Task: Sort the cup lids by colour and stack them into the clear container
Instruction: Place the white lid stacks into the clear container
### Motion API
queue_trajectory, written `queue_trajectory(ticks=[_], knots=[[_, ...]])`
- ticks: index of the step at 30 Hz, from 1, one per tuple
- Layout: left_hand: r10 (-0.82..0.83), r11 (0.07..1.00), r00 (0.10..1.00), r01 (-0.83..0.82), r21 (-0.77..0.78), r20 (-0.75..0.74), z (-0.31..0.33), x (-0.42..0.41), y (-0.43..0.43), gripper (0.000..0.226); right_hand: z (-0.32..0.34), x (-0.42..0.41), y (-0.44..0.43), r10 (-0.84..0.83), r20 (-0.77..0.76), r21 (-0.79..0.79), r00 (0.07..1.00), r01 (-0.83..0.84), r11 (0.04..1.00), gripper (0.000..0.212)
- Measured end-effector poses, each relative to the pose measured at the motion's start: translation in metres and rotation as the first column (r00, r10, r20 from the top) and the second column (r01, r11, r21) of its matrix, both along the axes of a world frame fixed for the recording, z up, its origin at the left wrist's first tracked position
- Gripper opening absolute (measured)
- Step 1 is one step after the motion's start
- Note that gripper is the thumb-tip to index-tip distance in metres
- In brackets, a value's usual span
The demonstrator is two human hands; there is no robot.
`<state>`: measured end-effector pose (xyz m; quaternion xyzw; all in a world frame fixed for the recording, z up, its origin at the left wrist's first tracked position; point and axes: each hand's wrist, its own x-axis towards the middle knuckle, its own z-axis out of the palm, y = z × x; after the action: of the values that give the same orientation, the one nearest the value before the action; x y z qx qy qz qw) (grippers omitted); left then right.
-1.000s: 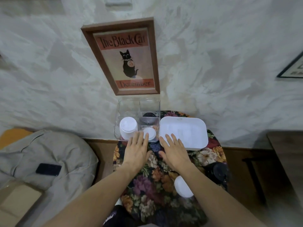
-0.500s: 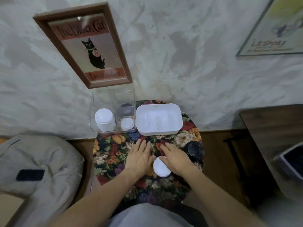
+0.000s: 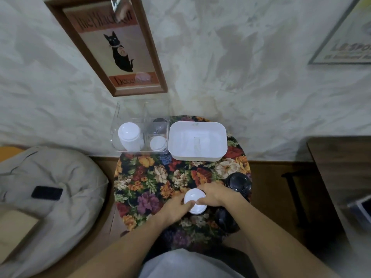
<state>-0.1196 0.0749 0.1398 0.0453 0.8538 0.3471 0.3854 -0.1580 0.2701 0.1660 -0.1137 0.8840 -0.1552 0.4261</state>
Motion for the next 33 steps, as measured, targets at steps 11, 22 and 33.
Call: queue_trajectory(ticks=[11, 22, 33], knots=[[0.278, 0.893, 0.750, -0.433, 0.126, 0.600, -0.024, -0.012, -0.006, 0.074, -0.016, -0.014, 0.001, -0.184, 0.288, -0.076, 0.940, 0.214, 0.974, 0.057], [0.405, 0.763, 0.680, -0.619, 0.184, 0.611, -0.017, -0.022, -0.015, 0.061, -0.028, -0.016, -0.007, -0.455, 0.394, -0.255, 0.798, 0.571, 0.780, 0.074], [0.464, 0.680, 0.603, -0.712, 0.175, 0.649, -0.016, -0.034, -0.021, 0.058, -0.045, -0.008, -0.023, -0.638, 0.516, -0.266, 0.572, 0.815, 0.515, 0.063]])
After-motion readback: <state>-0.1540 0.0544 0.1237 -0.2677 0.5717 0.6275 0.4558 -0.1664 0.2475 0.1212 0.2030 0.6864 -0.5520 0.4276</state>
